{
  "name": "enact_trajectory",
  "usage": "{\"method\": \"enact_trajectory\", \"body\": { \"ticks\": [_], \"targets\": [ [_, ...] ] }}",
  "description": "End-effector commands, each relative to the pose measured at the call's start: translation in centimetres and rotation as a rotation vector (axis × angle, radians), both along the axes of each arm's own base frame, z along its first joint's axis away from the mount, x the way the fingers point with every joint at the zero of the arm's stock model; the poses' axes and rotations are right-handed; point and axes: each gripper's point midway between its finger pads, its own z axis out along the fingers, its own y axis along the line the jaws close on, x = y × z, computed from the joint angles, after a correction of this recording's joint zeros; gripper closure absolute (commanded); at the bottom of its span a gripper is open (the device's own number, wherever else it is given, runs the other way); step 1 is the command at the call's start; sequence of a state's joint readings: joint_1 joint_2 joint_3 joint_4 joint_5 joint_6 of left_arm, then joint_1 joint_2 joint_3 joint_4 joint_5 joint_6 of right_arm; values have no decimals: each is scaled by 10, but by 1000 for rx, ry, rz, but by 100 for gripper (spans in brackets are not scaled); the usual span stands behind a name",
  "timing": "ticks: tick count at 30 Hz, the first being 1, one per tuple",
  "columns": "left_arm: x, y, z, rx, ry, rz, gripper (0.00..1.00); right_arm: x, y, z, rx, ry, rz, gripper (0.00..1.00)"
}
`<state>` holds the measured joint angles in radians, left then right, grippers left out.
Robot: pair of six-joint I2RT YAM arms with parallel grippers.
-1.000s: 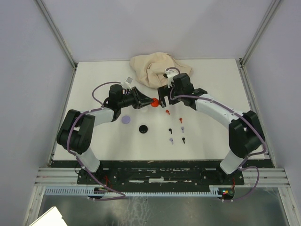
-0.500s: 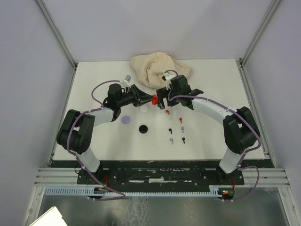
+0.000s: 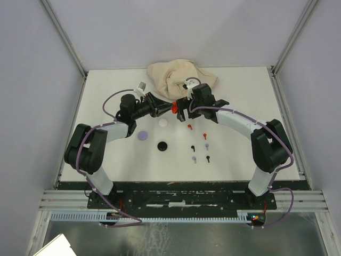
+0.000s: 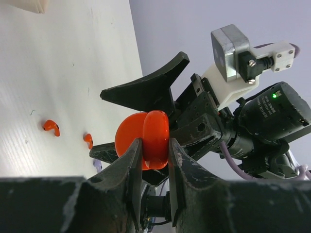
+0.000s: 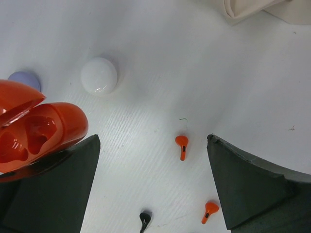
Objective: Insert the wireless bluetooth earbuds into the charging case
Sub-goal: Open the charging case.
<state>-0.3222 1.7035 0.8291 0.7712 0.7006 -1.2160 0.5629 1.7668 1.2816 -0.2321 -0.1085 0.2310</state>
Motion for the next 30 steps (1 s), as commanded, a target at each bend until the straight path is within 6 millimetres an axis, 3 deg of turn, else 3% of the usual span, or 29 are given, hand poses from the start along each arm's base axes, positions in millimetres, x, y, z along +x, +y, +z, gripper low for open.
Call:
{"method": "enact_trajectory", "body": {
  "ticks": [1, 10, 19, 27, 30],
  "targets": [
    [-12, -14, 25, -81, -27, -79, 97, 26, 25, 36, 103, -114, 4, 1],
    [-22, -25, 29, -176, -5, -118, 97, 37, 33, 37, 118, -125, 6, 1],
    [-28, -30, 43, -254, -12, -145, 97, 42, 38, 22, 113, -95, 6, 1],
    [-29, -29, 45, -262, -15, -146, 97, 42, 35, 23, 101, -103, -4, 1],
    [-23, -26, 39, -255, -5, -128, 97, 33, 27, 27, 97, -117, -9, 1]
  ]
}}
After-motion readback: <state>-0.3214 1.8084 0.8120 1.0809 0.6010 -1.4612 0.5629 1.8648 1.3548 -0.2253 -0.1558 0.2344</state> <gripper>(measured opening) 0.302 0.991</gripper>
